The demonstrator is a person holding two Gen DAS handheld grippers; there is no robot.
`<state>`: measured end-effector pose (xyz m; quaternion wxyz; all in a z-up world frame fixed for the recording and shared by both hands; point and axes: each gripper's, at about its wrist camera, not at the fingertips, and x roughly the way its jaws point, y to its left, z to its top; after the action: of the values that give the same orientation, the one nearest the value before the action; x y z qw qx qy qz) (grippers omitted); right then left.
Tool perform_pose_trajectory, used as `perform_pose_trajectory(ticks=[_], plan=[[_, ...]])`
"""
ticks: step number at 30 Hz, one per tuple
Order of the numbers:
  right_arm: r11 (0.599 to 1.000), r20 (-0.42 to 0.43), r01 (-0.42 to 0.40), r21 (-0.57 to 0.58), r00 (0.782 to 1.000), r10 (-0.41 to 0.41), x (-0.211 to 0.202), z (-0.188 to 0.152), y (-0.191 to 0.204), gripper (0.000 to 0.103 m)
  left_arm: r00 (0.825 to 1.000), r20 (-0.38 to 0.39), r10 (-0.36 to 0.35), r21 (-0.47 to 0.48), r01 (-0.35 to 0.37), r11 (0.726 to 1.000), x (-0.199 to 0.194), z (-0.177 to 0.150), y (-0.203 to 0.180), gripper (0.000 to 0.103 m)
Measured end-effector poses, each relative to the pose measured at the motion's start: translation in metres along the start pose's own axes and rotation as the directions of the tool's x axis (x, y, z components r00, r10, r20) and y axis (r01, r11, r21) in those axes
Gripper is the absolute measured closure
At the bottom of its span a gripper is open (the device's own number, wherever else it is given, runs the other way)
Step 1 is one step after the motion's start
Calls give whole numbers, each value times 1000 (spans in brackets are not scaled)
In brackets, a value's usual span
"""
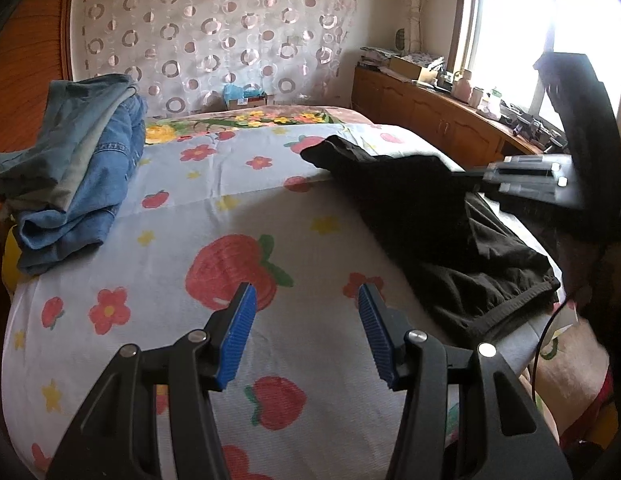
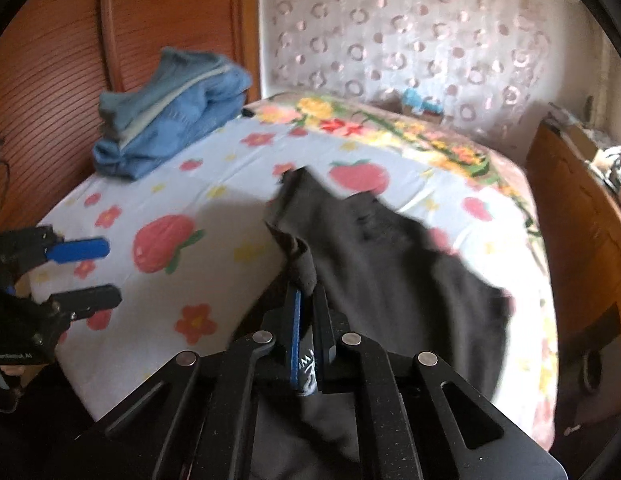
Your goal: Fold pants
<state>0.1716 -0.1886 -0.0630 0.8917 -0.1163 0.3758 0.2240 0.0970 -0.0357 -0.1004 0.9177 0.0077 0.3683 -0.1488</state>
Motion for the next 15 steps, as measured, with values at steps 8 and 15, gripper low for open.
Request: perform_pose_trajectory(ticks=[8,15], plan=[[993,3,114,24,993,-114,-5,10,-58,101,1000,0,-10,12,10,1000,2,1,-7,51],[963,-56,232,135,972,-226,7,4,-118,75,1000,-4,-14,24,14,1000,2,0,-12,51]])
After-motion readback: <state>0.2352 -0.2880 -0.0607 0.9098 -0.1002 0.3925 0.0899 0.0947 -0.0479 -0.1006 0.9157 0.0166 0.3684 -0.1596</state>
